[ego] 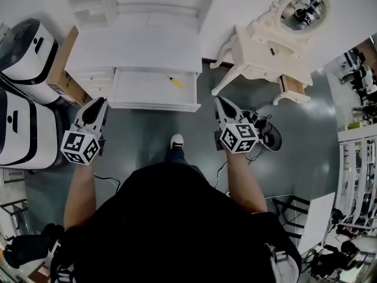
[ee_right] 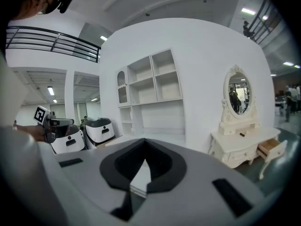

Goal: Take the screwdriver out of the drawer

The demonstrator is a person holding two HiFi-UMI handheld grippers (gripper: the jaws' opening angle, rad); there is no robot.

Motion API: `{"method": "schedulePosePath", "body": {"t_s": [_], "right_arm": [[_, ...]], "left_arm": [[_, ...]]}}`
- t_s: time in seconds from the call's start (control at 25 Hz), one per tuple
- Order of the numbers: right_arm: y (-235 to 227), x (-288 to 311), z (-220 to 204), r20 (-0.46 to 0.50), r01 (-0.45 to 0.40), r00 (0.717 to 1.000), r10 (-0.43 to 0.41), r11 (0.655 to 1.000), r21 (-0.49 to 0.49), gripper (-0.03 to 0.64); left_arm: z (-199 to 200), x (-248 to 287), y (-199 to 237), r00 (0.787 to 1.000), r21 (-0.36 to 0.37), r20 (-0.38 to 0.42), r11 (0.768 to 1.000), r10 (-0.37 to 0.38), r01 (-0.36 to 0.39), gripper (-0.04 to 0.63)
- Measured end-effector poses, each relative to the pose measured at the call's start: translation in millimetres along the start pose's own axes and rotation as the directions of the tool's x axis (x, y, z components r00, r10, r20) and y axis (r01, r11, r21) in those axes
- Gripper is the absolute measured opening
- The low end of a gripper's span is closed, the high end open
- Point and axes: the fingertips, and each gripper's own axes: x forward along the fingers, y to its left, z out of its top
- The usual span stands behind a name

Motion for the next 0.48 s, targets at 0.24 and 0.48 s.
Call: {"method": "schedulePosePath", "body": {"t_s": [0.24,0.48], "right_arm": [[-49,56,4,-0.008,-0.028,1.0,0.028,0.999,0.023,0.012],[-95,114,21,-0.003,-0.064,0.998,0.064,0.998,0.013,0.011]], "left_arm": [[-2,57,11,0.999,-0.006,-0.03,0.999,0.038,-0.038,0.06],[1,112,20,0.995,-0.011,-0.059,0.997,0.08,-0.08,0.06]]}}
